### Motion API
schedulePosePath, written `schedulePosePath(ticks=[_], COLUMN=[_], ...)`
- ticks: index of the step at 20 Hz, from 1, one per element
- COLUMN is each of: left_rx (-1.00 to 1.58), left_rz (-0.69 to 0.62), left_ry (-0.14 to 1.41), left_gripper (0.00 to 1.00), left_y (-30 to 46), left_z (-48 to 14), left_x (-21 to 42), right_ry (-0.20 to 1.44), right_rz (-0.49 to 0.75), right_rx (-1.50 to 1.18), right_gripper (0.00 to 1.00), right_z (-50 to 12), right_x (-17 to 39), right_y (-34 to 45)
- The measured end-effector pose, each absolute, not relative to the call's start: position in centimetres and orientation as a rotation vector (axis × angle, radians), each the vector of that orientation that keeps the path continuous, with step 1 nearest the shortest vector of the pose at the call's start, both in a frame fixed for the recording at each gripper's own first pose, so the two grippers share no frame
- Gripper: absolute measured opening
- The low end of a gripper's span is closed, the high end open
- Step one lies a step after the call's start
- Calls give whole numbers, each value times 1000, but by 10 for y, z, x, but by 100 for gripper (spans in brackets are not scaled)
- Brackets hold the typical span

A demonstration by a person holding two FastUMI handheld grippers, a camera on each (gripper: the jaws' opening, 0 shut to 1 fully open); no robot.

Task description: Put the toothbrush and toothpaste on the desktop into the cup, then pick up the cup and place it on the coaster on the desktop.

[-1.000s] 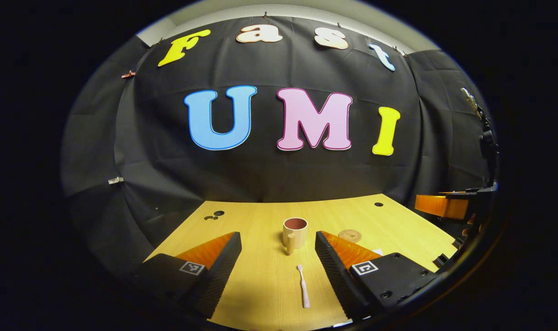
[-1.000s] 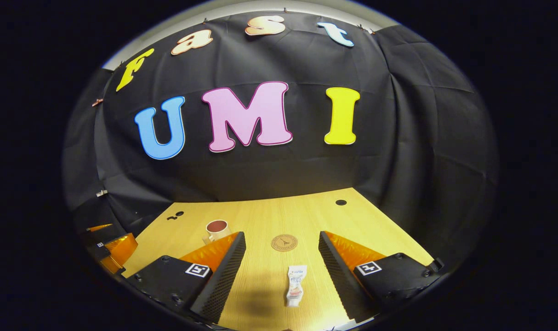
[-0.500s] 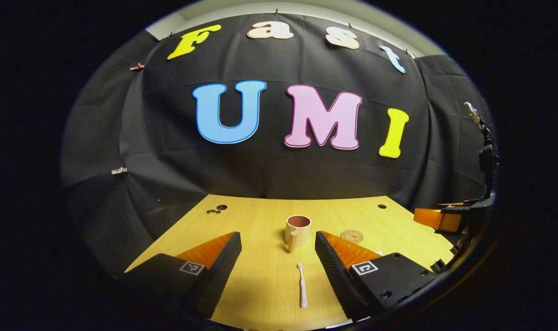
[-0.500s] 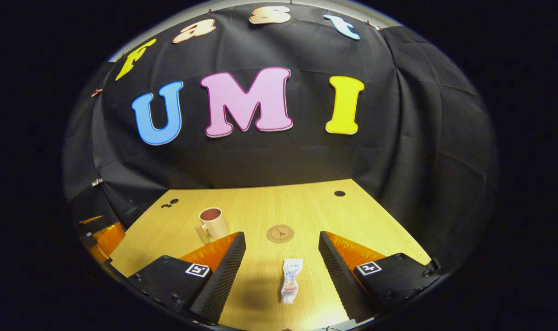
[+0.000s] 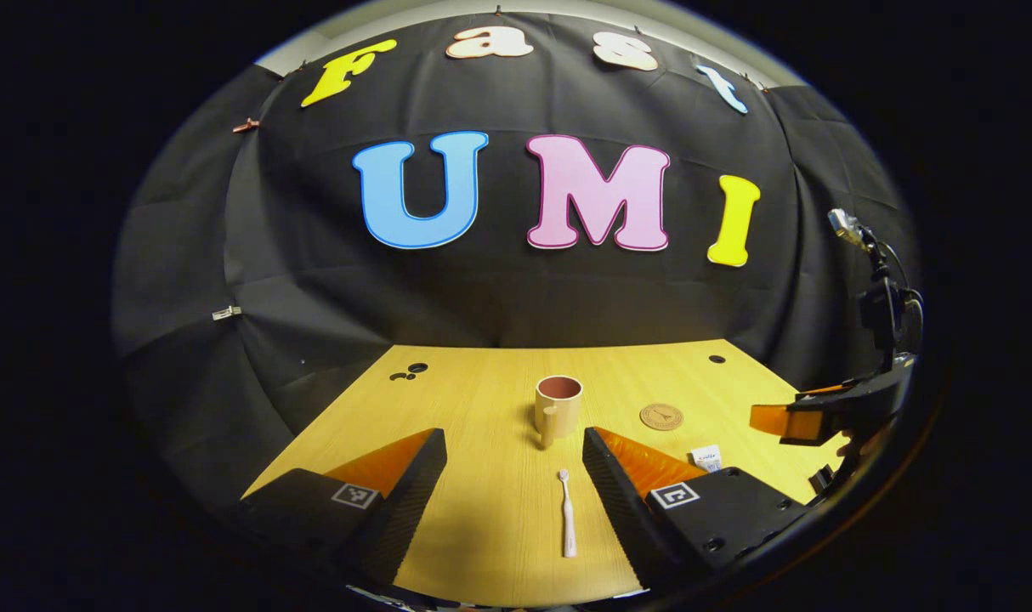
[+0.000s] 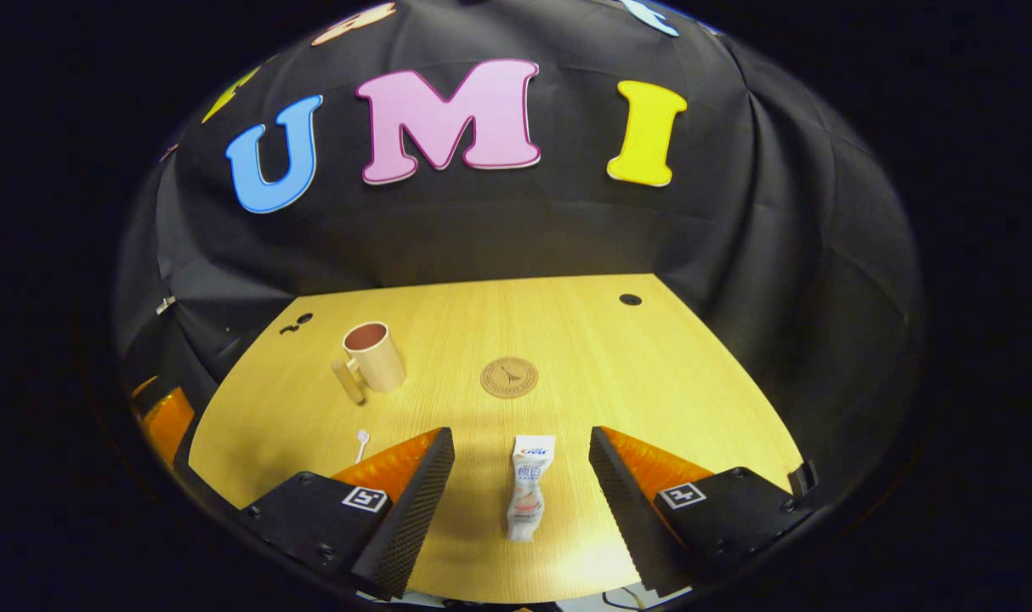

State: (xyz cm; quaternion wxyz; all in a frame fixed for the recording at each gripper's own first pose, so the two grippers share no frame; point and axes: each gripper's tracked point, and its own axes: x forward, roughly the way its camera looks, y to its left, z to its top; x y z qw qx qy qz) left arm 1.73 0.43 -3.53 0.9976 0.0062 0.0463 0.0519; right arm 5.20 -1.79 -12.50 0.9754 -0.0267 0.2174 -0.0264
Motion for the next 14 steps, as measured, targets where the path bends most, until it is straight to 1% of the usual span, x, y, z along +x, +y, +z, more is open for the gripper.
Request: schedulePosePath(ticks=[7, 14], left_rx=[34, 45], left_rz=[139, 195], left_ry=[146, 213], left_gripper=[100, 100], left_y=[3, 2], left_z=[-49, -69], left_x=[25, 31], right_ry=[615, 773], right_rz=[-48, -15], right_rx=[-79, -125], right_gripper=[99, 99], right_z=[-186, -245], right_x=[71, 90], right_y=[-33, -40])
